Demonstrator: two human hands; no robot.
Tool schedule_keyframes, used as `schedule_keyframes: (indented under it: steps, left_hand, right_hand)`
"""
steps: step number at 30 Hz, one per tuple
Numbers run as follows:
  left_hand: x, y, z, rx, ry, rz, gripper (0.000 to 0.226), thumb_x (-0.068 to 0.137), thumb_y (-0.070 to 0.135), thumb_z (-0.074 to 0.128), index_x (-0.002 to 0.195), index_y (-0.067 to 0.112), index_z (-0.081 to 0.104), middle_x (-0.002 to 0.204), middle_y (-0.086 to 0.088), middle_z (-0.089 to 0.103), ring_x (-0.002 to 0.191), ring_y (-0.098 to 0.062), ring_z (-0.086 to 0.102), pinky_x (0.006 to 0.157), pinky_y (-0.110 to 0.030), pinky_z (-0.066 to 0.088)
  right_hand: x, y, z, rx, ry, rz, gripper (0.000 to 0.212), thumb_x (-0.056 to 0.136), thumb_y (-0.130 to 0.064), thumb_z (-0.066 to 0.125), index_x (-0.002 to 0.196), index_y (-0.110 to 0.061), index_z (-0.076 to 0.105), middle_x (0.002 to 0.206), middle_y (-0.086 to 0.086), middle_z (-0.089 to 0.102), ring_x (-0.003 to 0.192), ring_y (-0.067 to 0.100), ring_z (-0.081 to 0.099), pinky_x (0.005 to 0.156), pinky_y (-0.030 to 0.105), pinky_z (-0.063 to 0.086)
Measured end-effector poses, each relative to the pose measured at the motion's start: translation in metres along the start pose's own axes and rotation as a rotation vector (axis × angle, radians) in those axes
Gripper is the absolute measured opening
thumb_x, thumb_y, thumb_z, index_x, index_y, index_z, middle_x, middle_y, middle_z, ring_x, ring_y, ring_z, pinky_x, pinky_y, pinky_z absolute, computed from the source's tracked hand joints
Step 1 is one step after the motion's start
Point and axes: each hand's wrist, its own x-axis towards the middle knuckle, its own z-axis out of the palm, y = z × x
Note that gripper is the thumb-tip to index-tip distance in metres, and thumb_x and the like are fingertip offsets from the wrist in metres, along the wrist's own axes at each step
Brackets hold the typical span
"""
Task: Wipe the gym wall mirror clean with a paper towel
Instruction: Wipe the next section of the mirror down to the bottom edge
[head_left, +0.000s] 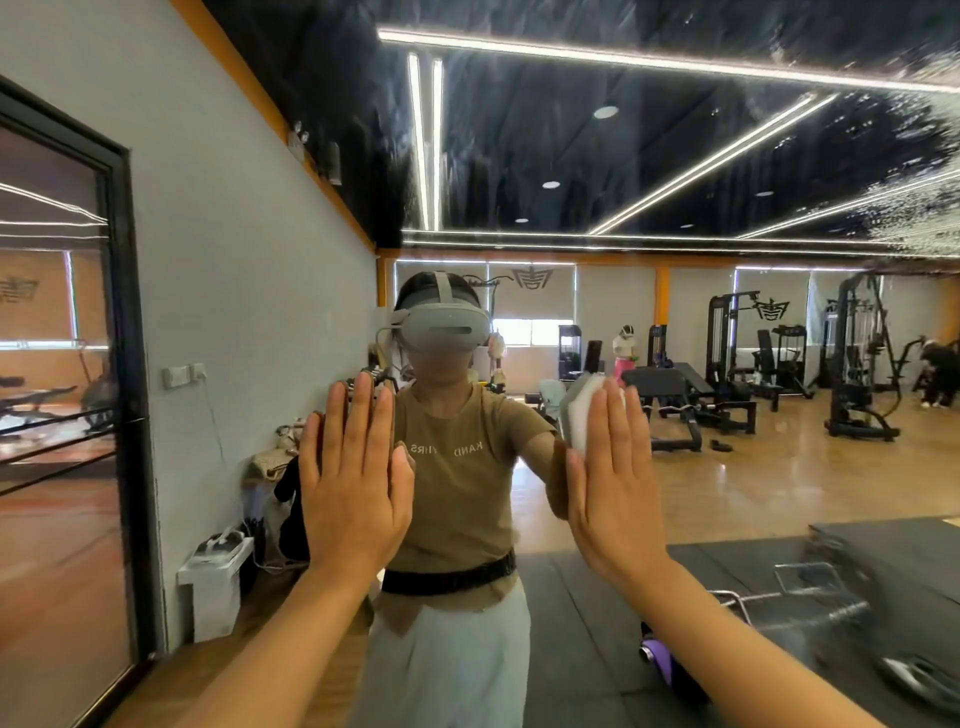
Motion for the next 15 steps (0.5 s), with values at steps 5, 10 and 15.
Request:
schedule_keyframes:
  steps: [5,10,15]
  left_hand:
    - [-0.001,-0.002,0.0,0.036,-0.011,0.016,0.058,0.103,0.028,0.031,0.157,0.009,0.024,0.165,-0.013,0.02,0.153,-0.032,0.016,0.122,-0.055,0.018]
    - [0.0,-0.003,0.001,0.042,0.005,0.019,0.058,0.103,0.029,0.029,0.156,0.006,0.029,0.164,-0.015,0.022,0.153,-0.033,0.017,0.122,-0.054,0.017]
    - [0.002,0.0,-0.001,0.031,0.007,0.012,0.058,0.103,0.029,0.027,0.156,0.006,0.028,0.164,-0.015,0.022,0.152,-0.034,0.017,0.124,-0.05,0.012]
  right_hand:
    - [0.102,0.005,-0.012,-0.017,0.106,0.039,0.058,0.109,-0.029,0.028,0.156,0.002,0.013,0.164,0.021,0.013,0.153,0.035,0.006,0.126,0.041,0.003]
    - [0.171,0.011,-0.023,-0.035,0.193,-0.015,0.055,0.107,-0.029,0.026,0.154,0.0,0.025,0.162,0.019,0.024,0.151,0.038,0.016,0.125,0.044,0.01]
    - [0.108,0.012,-0.007,0.034,0.192,-0.097,0.052,0.106,-0.018,0.034,0.154,0.0,0.027,0.162,0.02,0.023,0.152,0.037,0.013,0.126,0.047,0.008]
